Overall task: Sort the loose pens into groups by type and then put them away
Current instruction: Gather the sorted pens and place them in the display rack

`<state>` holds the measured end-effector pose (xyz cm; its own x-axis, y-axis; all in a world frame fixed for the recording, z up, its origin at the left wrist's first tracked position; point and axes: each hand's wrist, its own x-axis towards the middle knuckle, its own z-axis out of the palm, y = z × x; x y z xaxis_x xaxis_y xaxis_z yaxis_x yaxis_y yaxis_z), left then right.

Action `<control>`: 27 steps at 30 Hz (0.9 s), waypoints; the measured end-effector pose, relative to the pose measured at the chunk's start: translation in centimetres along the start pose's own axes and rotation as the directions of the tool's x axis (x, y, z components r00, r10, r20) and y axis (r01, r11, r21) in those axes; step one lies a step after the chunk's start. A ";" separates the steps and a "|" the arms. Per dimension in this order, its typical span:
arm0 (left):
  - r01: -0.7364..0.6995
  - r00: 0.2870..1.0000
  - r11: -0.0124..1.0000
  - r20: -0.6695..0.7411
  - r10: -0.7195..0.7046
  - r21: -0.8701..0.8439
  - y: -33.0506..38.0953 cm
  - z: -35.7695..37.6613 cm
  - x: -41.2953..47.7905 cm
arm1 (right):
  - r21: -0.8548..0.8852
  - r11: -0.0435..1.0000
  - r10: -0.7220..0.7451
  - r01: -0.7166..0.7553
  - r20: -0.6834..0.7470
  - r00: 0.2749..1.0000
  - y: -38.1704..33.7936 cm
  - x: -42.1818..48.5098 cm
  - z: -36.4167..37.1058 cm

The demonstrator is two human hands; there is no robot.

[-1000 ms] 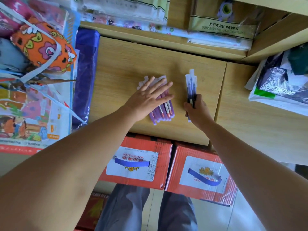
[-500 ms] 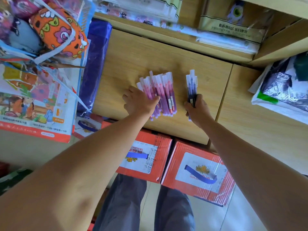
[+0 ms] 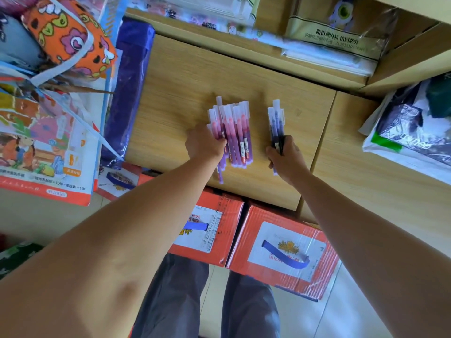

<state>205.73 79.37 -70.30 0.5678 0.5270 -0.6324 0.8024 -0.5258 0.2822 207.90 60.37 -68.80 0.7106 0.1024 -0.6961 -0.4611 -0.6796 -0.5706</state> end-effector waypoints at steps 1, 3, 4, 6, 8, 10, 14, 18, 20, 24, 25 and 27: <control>0.015 1.000 1.000 -0.008 -0.015 -0.016 0.0 -0.2 0.0 | -0.009 1.000 -0.004 0.004 -0.001 1.000 0.0 0.0 0.0; 0.016 0.999 0.999 -0.035 -0.017 -0.038 -0.1 -0.4 0.0 | -0.017 1.000 -0.006 0.006 -0.003 1.000 -0.1 0.1 -0.1; 0.012 0.999 0.999 -0.048 -0.014 -0.045 -0.1 -0.6 -0.3 | -0.018 1.000 -0.005 0.005 -0.003 1.000 -0.1 0.0 -0.1; -0.008 0.997 1.000 -0.073 0.006 -0.023 0.0 -1.0 -0.7 | -0.020 1.000 -0.006 0.006 0.000 1.000 -0.2 0.0 -0.1; -0.053 0.995 0.997 -0.079 0.057 0.049 0.1 -0.8 -0.7 | -0.017 1.000 -0.003 0.003 0.005 1.000 -0.3 0.0 -0.1; -0.091 0.993 0.991 -0.061 0.097 0.096 0.2 -0.4 -0.6 | -0.016 1.000 -0.002 0.002 0.003 1.000 -0.3 0.0 -0.1; -0.077 0.994 0.989 -0.073 0.087 0.128 0.1 -0.2 -0.5 | 0.000 1.000 -0.005 0.005 0.000 1.000 -0.1 -0.1 -0.3; -0.132 0.985 0.964 -0.078 0.154 0.232 -0.3 0.1 -0.6 | 0.004 1.000 -0.007 0.007 -0.011 1.000 0.2 -0.4 -0.3; -0.149 0.982 0.948 -0.074 0.176 0.283 -0.5 0.2 -0.6 | 0.013 1.000 -0.005 0.005 -0.015 1.000 0.3 -0.6 -0.3; -0.182 0.975 0.925 -0.063 0.214 0.334 -0.8 0.3 -0.9 | 0.021 1.000 -0.008 0.009 -0.026 1.000 0.4 -1.0 -0.3; -0.184 0.974 0.920 -0.065 0.219 0.347 -0.8 0.4 -1.0 | 0.023 1.000 -0.006 0.007 -0.028 1.000 0.4 -1.1 -0.4; -0.210 0.968 0.901 -0.051 0.247 0.380 -0.8 0.6 -1.2 | 0.028 1.000 -0.001 0.002 -0.029 1.000 0.4 -1.3 -0.5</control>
<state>204.29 78.76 -70.15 0.7572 0.4142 -0.5052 0.5338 -0.8380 0.1131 207.04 59.60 -67.86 0.7259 0.0822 -0.6828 -0.4745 -0.6589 -0.5837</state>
